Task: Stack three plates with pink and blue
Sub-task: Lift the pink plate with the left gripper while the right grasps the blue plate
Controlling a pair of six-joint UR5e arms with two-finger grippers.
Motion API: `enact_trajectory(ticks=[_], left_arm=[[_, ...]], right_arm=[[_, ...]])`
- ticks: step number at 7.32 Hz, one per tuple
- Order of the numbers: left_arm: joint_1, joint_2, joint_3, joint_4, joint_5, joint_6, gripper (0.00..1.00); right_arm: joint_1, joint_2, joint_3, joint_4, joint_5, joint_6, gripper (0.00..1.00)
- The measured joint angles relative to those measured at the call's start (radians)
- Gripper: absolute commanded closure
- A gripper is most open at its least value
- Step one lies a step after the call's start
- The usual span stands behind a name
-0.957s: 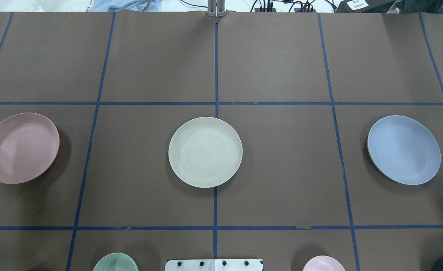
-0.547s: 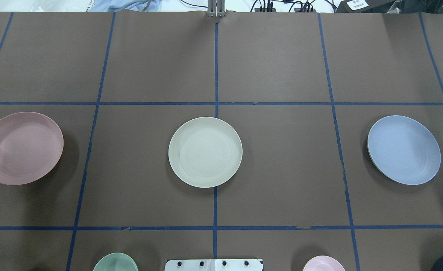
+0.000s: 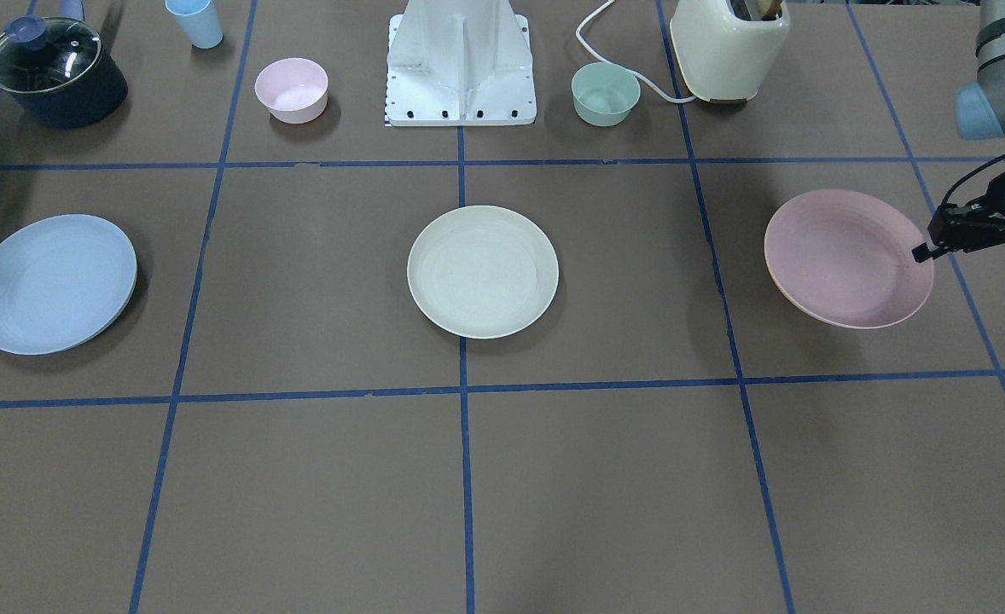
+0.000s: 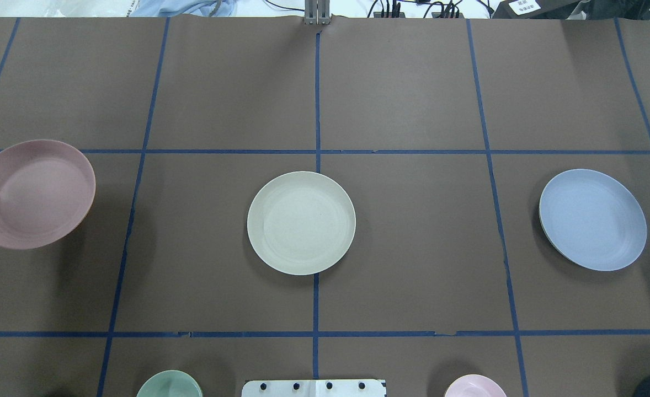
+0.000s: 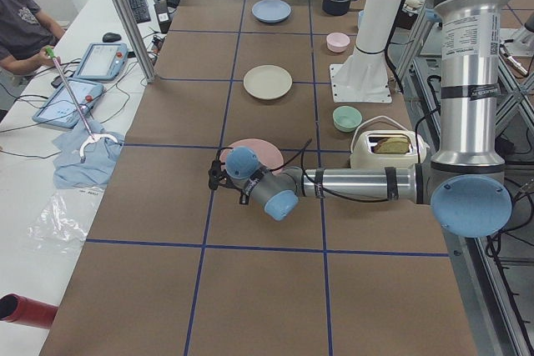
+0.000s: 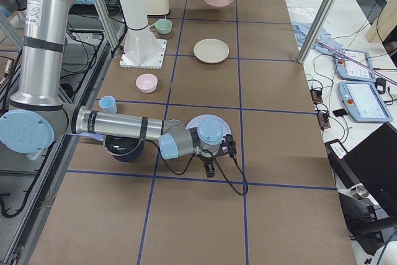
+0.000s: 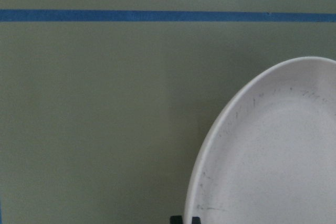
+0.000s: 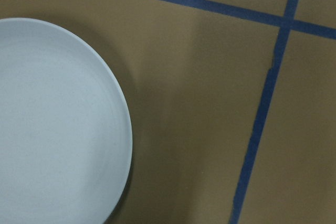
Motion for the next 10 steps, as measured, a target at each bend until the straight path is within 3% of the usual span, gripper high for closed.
enact_trajectory(ticks=[2, 4, 8, 10], left_arm=[[0.0, -0.012, -0.096, 0.045, -0.001, -0.122, 1.0], [0.012, -0.032, -0.139, 0.053, 0.0, -0.218, 1.0], [0.023, -0.046, -0.16, 0.054, 0.001, -0.252, 1.0], [0.028, -0.047, -0.173, 0.054, 0.001, -0.262, 1.0]], right_arm=[[-0.06, 0.014, -0.028, 0.117, -0.02, 0.14, 0.01], [-0.091, 0.05, -0.086, 0.159, -0.034, 0.194, 0.03], [-0.139, 0.073, -0.135, 0.164, -0.026, 0.215, 0.34], [-0.156, 0.074, -0.137, 0.163, -0.022, 0.217, 0.37]])
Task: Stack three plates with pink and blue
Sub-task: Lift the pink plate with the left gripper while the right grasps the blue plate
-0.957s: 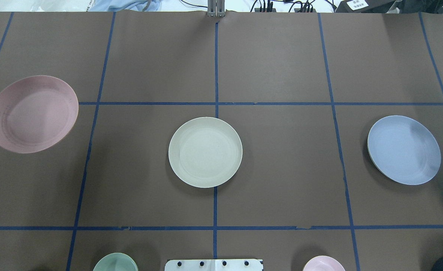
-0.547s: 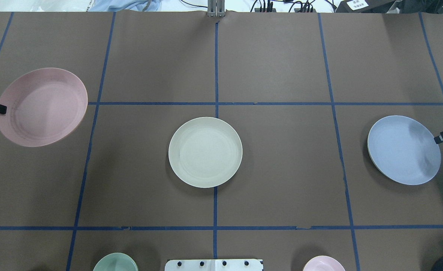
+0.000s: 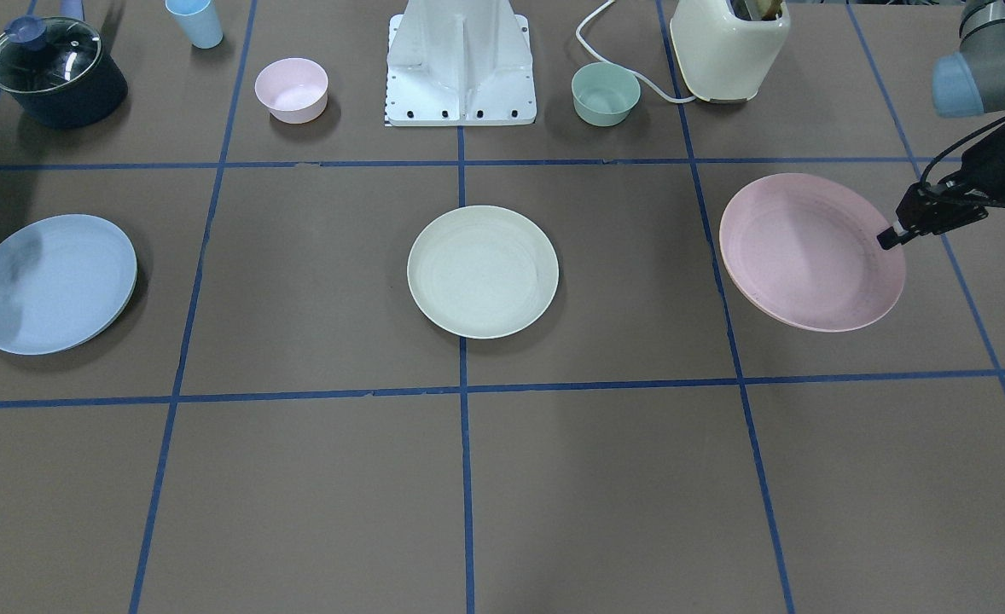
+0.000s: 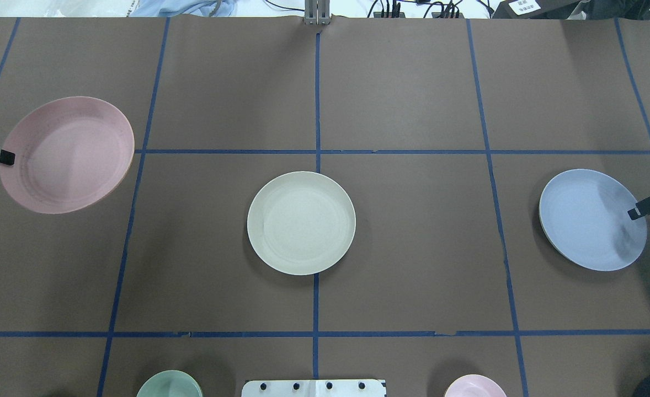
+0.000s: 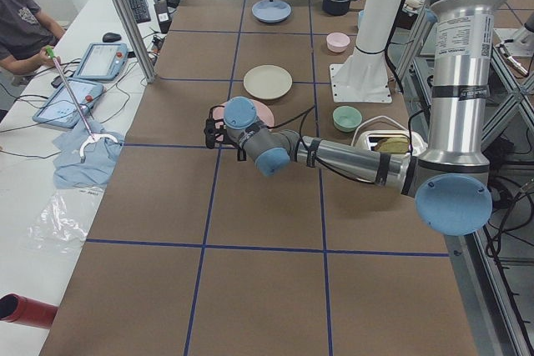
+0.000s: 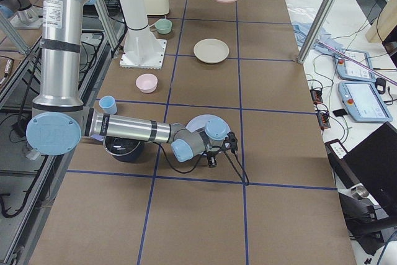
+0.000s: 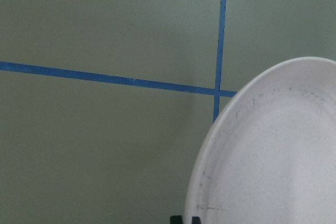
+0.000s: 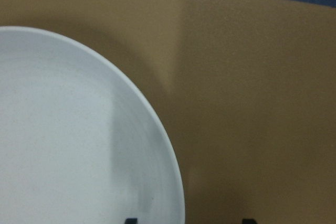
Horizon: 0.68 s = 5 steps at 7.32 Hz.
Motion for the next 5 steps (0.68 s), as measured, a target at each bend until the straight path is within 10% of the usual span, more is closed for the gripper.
enact_trajectory(ticks=[3, 5], left_arm=[[0.086, -0.048, -0.046, -0.001, 0.01, -0.171, 1.0], [0.173, -0.116, -0.062, -0.001, 0.03, -0.304, 1.0]], right_arm=[[-0.009, -0.001, -0.001, -0.001, 0.002, 0.001, 0.43], [-0.01, -0.001, -0.006, -0.001, 0.003, 0.002, 0.72]])
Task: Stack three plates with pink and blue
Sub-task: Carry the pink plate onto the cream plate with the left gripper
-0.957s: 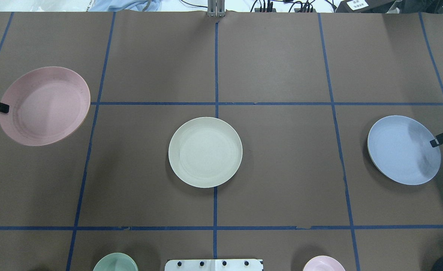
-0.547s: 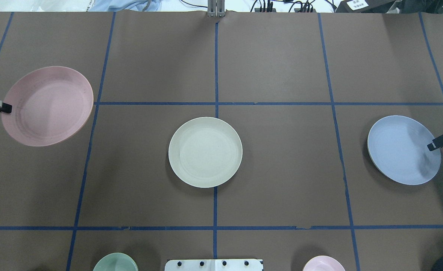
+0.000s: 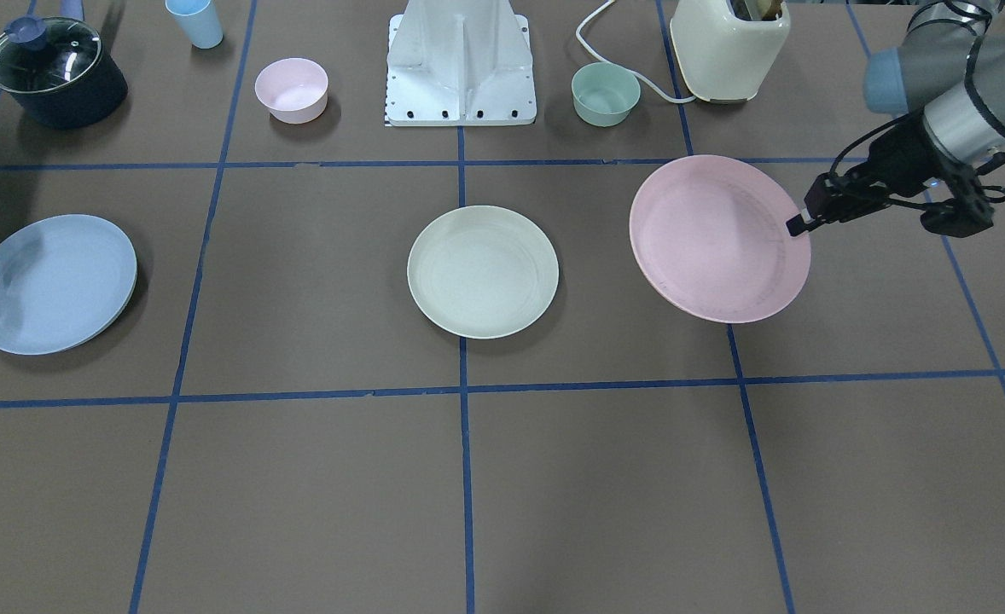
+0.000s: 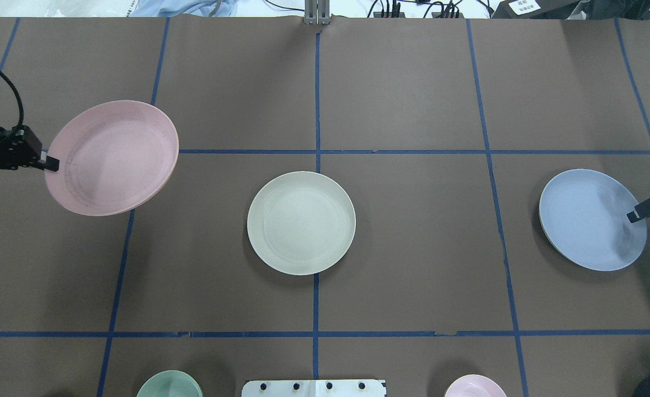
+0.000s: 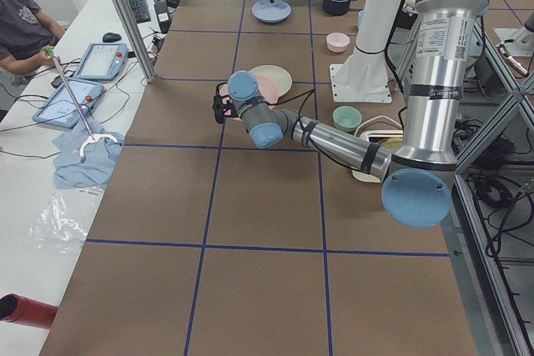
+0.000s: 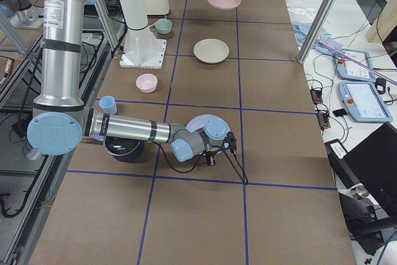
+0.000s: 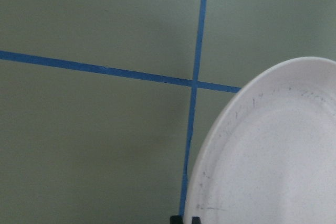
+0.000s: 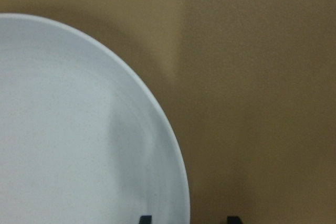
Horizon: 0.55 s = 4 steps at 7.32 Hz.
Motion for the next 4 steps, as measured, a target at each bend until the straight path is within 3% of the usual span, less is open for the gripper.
enact_trajectory(ticks=[1, 4], left_arm=[[0.046, -0.036, 0.001, 0.0, 0.032, -0.055, 1.0], [0.107, -0.098, 0.007, 0.0, 0.075, -0.143, 1.0]], right_arm=[[0.0, 0.001, -0.002, 0.0, 0.0, 0.0, 1.0], [0.001, 0.005, 0.01, 0.002, 0.024, 0.002, 1.0]])
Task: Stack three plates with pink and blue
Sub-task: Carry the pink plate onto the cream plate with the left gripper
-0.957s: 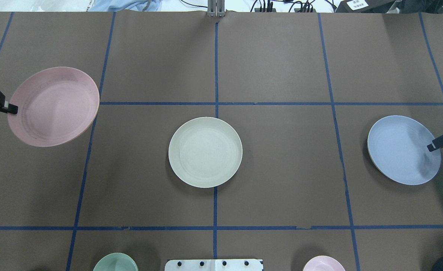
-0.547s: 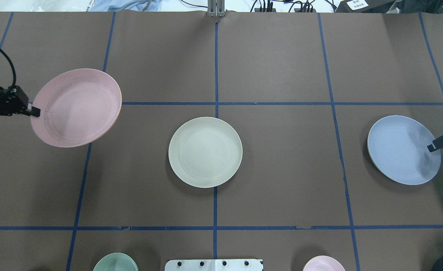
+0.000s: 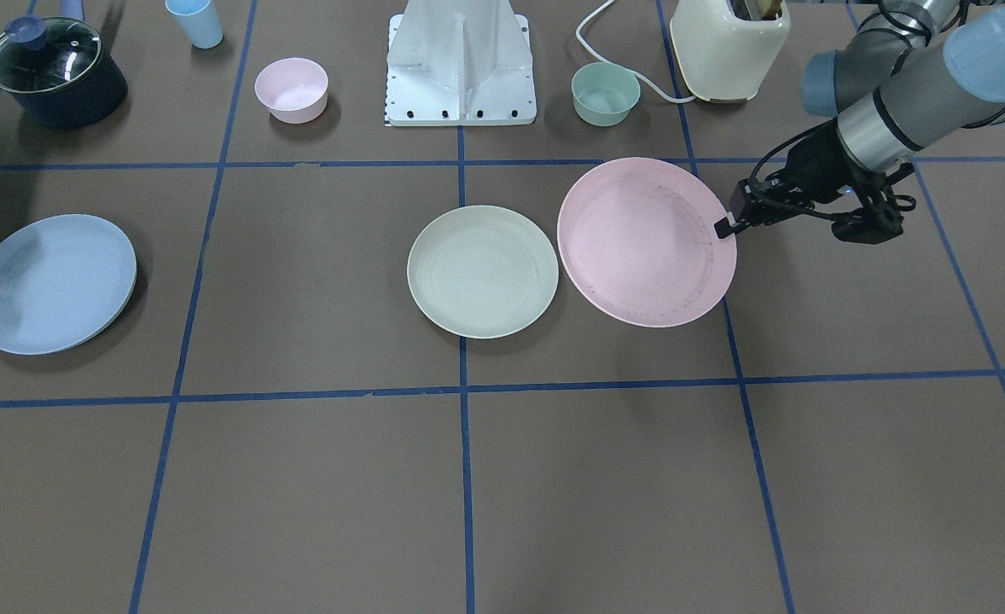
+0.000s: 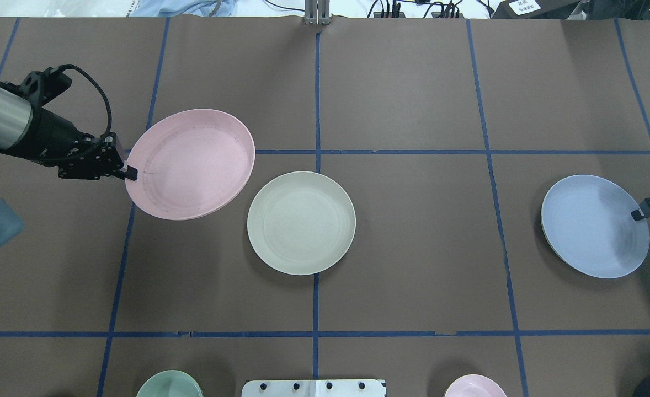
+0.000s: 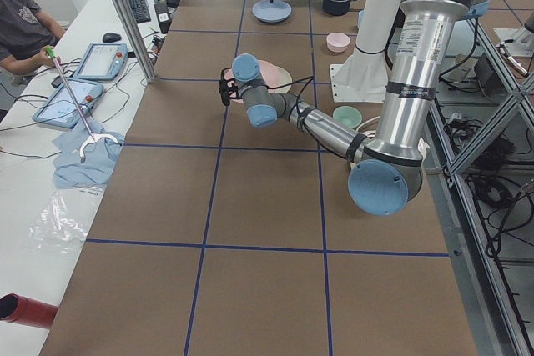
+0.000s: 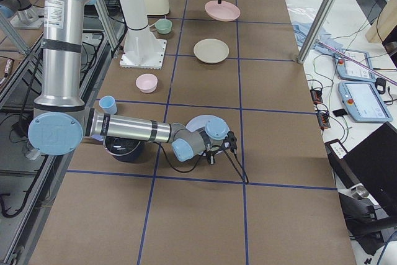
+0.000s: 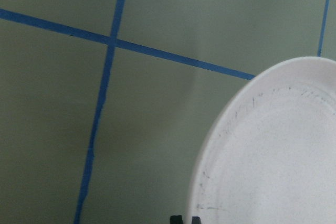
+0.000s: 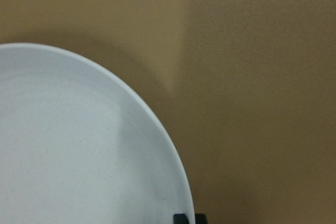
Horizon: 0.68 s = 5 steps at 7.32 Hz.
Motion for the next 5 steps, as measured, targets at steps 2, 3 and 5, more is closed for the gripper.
enact_trajectory(ticks=[2, 3, 5], left_arm=[[0.086, -0.053, 0.004, 0.0, 0.087, -0.088, 1.0], [0.151, -0.087, 0.005, 0.0, 0.15, -0.143, 1.0], [0.291, -0.151, 0.014, 0.0, 0.293, -0.241, 1.0]], right_arm=[[0.01, 0.002, 0.03, 0.001, 0.071, 0.024, 1.0], [0.026, 0.003, 0.048, 0.001, 0.105, 0.046, 1.0], [0.079, 0.017, 0.07, 0.0, 0.19, 0.084, 1.0]])
